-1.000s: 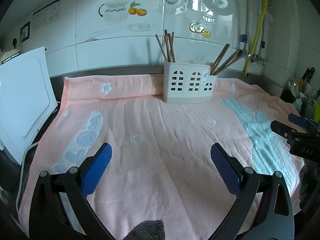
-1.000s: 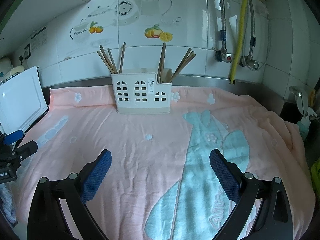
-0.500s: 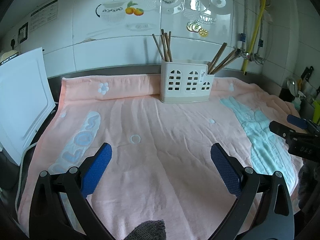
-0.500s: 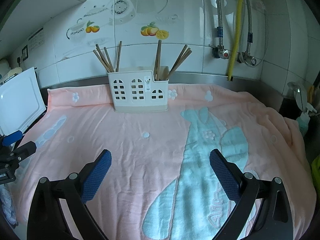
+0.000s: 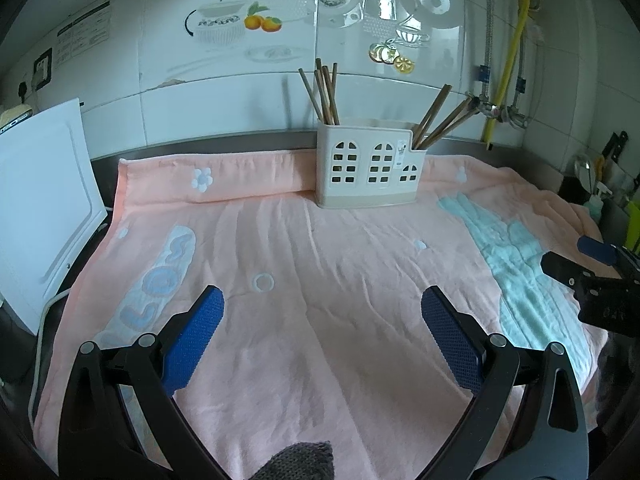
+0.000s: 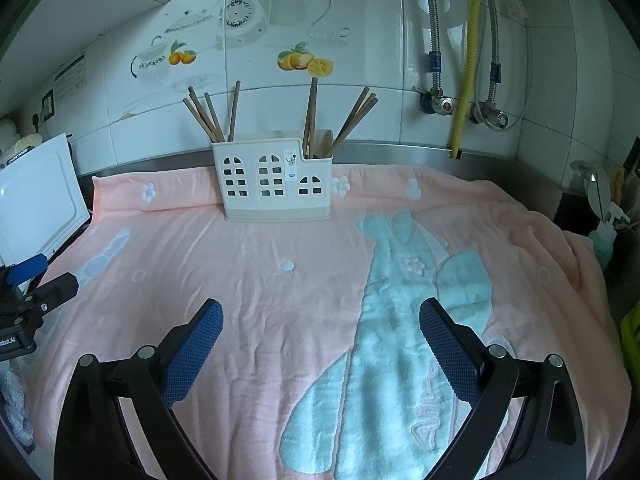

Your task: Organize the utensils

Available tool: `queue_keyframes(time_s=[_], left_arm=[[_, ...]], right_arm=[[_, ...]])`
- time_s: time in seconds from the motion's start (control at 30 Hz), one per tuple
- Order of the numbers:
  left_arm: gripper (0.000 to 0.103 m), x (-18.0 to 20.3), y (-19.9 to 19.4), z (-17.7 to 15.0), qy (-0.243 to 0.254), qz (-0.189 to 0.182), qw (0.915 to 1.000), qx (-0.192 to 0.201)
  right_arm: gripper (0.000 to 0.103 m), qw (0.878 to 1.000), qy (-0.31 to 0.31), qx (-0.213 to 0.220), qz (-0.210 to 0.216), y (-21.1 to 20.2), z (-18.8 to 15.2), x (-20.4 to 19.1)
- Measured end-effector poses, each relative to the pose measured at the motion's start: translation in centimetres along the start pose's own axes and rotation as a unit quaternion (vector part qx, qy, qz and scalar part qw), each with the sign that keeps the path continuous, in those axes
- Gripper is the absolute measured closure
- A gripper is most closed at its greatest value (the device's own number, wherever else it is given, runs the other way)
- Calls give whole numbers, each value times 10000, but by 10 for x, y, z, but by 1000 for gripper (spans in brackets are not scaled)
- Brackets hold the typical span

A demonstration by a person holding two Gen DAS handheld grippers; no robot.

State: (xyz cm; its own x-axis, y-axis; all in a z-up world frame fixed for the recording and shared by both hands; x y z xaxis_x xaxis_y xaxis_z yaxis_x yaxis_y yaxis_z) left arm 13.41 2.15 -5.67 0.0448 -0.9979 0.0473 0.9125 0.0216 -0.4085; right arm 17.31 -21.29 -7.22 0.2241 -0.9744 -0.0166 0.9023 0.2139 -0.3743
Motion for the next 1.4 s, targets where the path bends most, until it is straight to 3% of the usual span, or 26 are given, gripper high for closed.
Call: queue_keyframes(time_s=[1.4], left_arm=[[5,8,11,4,-48,46,10000,7]], right_arm=[[8,10000,-64,-36,26,1,-1,-1]])
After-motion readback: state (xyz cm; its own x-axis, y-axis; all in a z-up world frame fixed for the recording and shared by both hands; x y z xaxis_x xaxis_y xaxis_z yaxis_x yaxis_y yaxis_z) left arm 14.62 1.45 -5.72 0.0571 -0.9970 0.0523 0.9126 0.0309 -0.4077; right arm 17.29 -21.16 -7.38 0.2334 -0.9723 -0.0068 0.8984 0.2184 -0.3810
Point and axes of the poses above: each gripper's, at about its wrist camera, not at the fingertips, and y roughly the way its jaws point, x to its right, z to its top, the point moved 8 cm from there along y, roughly the way its jaws point, and after that the axes turned 9 degrees about x, right-handed, at the moved point
